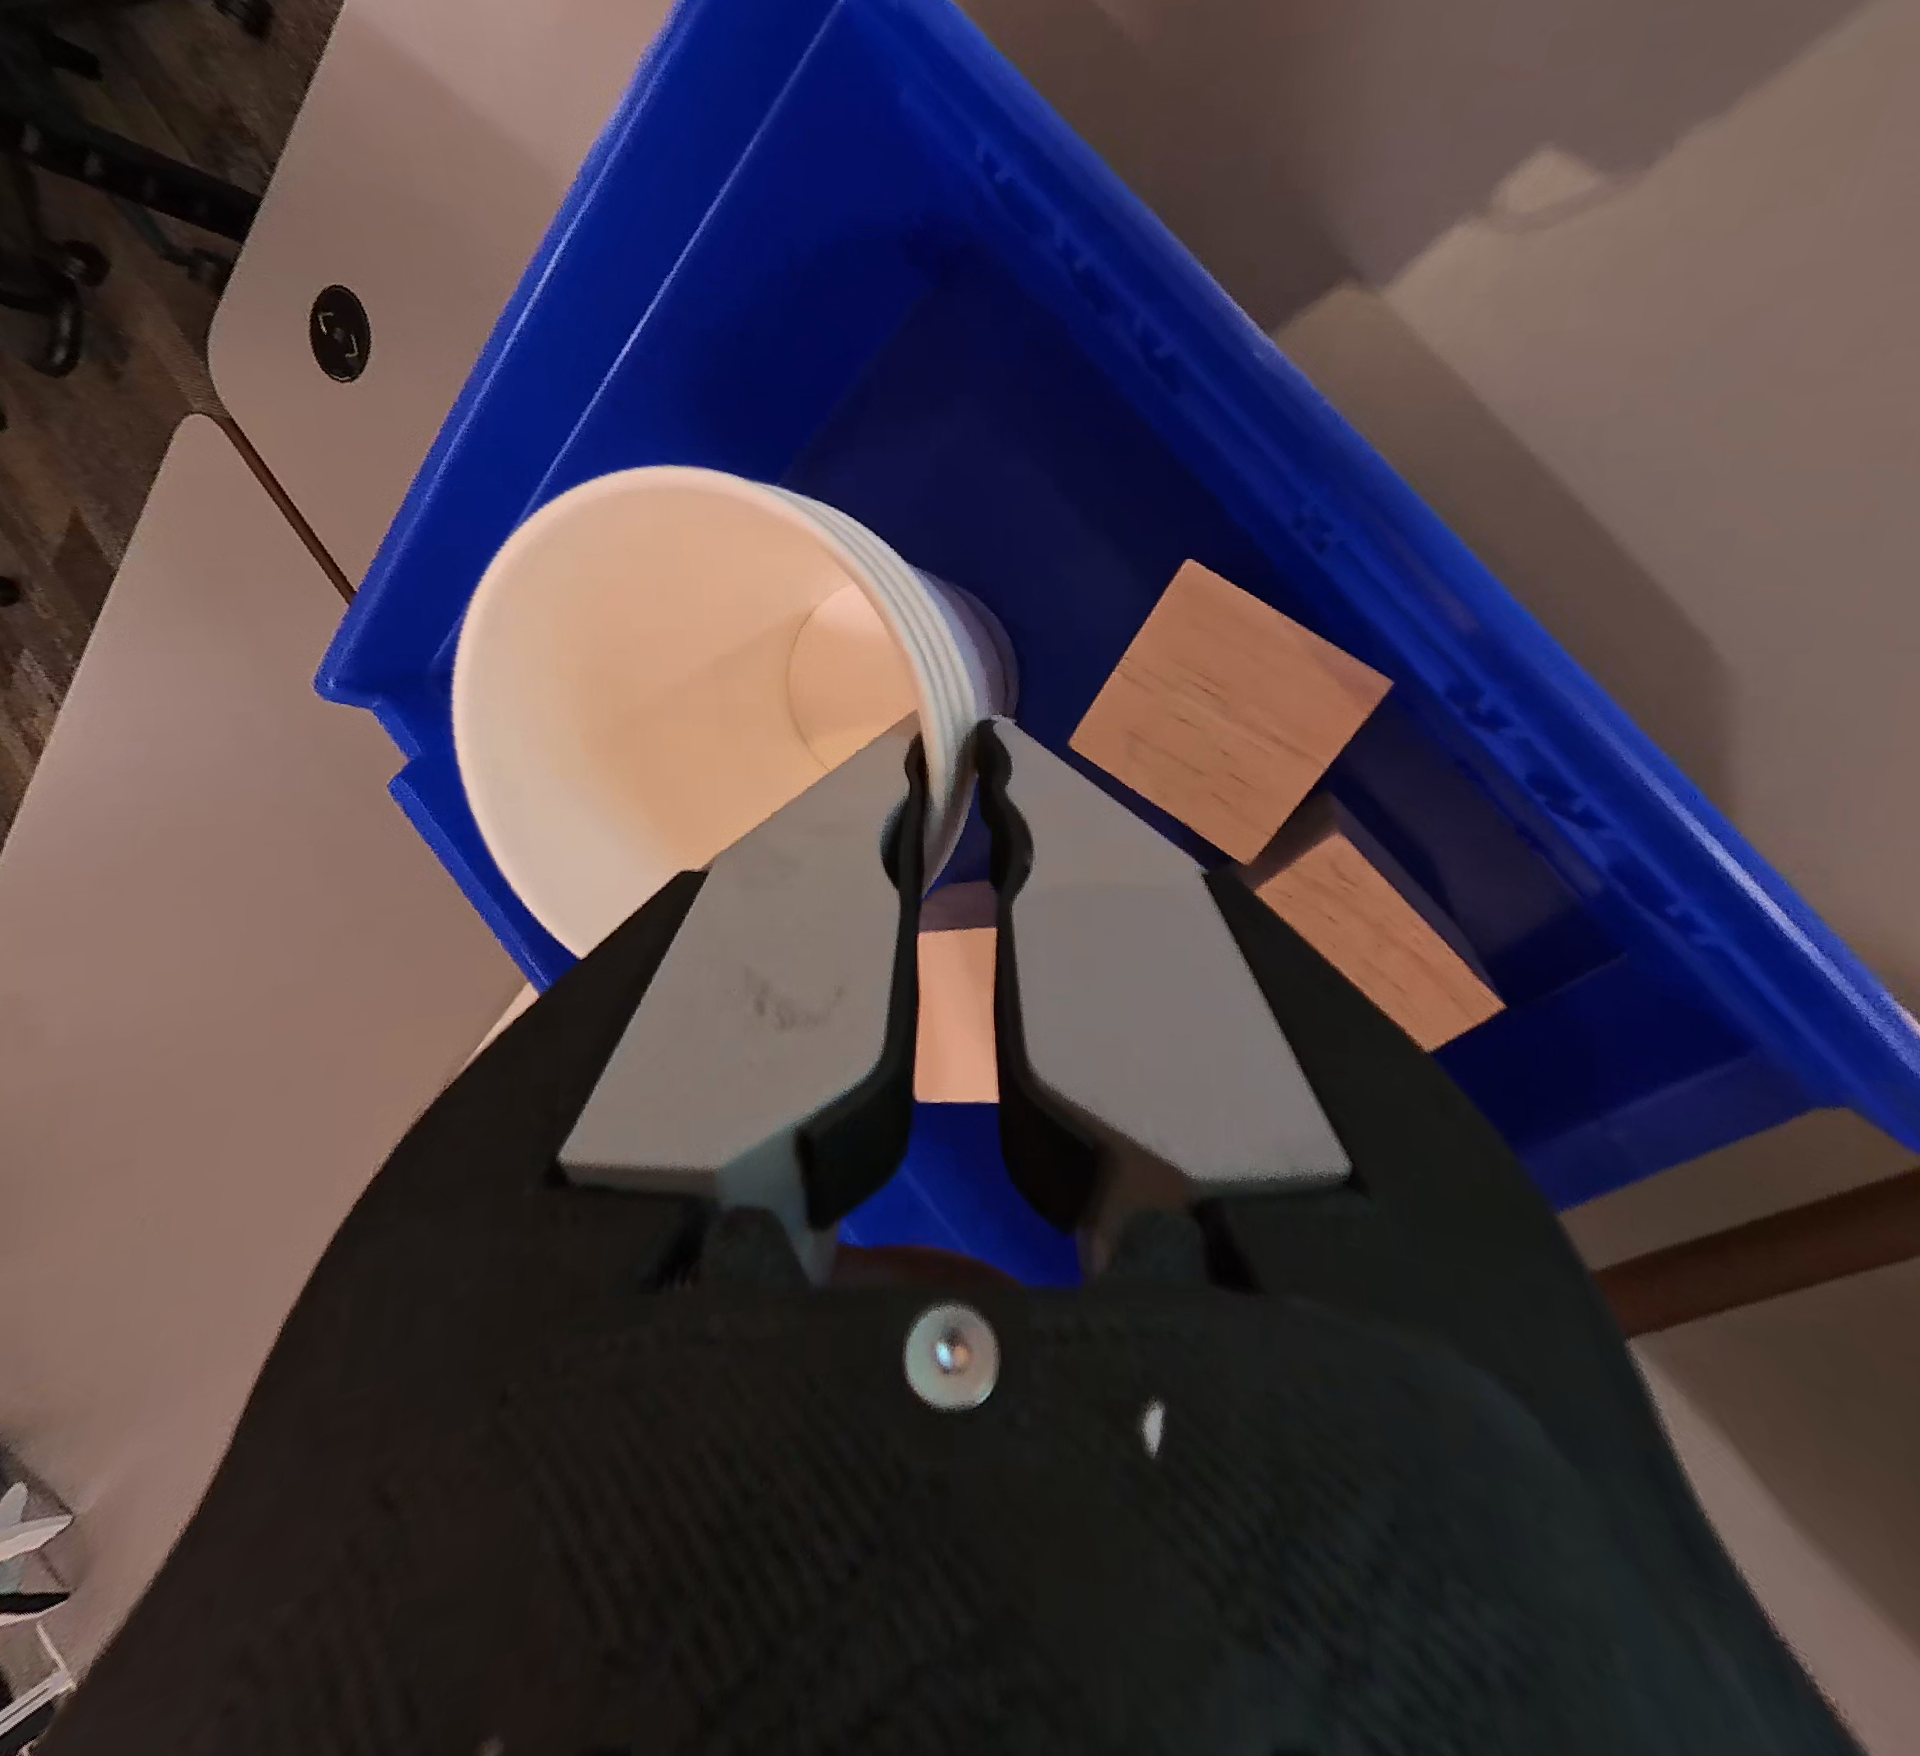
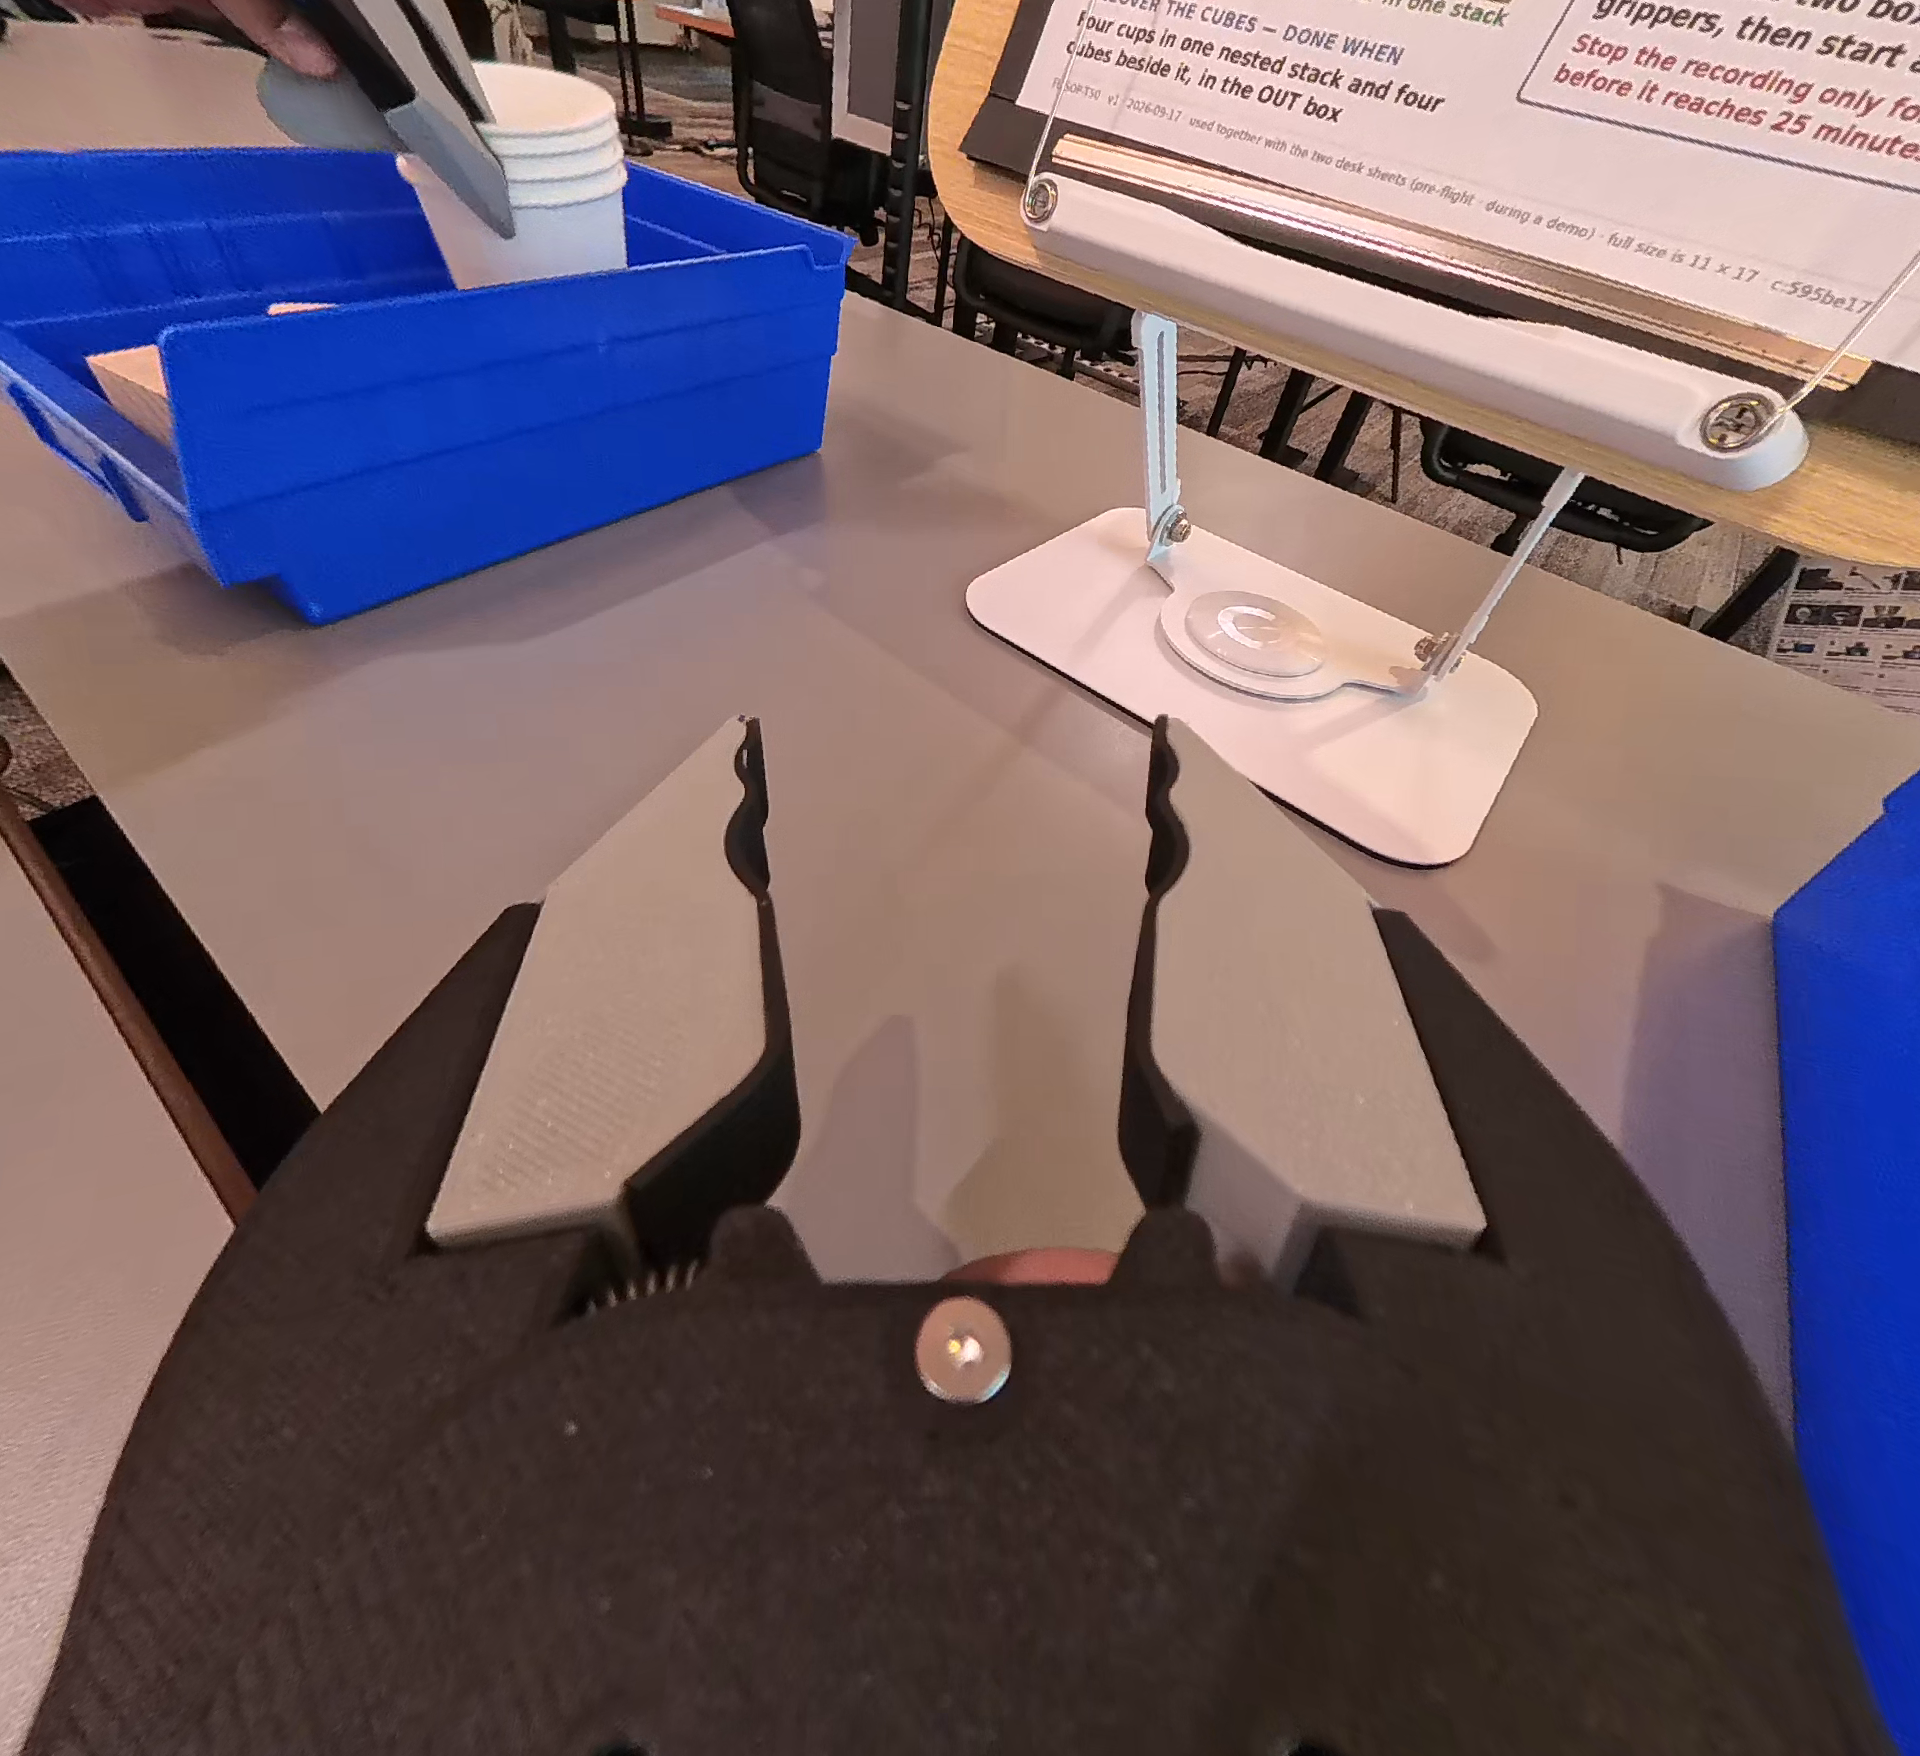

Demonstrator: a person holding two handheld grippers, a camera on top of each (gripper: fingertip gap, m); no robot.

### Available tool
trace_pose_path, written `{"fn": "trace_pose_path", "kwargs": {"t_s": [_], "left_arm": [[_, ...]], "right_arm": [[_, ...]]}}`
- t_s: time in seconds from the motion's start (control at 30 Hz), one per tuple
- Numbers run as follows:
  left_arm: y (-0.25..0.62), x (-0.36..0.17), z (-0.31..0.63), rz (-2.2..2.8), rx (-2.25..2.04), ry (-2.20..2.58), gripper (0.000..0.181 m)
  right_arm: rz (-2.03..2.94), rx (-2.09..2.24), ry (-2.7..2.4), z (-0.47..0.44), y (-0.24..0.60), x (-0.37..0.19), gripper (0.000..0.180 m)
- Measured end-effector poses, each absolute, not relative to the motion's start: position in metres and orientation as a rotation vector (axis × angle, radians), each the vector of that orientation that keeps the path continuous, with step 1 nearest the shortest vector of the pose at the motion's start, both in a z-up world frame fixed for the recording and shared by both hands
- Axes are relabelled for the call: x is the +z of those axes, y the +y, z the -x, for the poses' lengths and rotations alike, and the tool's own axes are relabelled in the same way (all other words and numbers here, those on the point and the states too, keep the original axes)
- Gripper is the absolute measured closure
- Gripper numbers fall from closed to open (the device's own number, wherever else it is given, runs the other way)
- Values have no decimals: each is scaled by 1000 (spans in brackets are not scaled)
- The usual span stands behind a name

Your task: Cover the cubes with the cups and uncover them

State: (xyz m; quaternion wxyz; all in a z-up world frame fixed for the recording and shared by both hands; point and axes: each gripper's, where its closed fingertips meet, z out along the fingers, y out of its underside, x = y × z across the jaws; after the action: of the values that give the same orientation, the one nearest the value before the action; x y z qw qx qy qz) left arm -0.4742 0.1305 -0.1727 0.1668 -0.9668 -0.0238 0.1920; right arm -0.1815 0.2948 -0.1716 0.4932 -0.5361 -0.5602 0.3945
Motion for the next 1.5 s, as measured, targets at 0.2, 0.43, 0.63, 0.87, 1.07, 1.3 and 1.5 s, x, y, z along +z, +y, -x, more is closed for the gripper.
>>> {"fn": "trace_pose_path", "kwargs": {"t_s": [0.2,0.43,0.63,0.87,1.07,1.3,1.5], "left_arm": [[130,-173,470,2764,527,-54,176],[129,-173,468,2755,523,-66,176],[128,-169,471,2734,561,-84,171],[129,-161,470,2720,579,-80,168],[129,-156,469,2713,588,-77,167],[128,-148,468,2705,618,-65,165],[130,-141,467,2688,652,-51,163]], "right_arm": [[1299,960,-1354,181,295,-170,108],[1294,959,-1356,181,294,-169,108],[1293,961,-1353,180,294,-169,108],[1292,961,-1354,180,294,-168,108],[1291,962,-1352,180,294,-168,108],[1289,962,-1352,180,293,-168,108],[1292,964,-1353,180,293,-168,108]]}}
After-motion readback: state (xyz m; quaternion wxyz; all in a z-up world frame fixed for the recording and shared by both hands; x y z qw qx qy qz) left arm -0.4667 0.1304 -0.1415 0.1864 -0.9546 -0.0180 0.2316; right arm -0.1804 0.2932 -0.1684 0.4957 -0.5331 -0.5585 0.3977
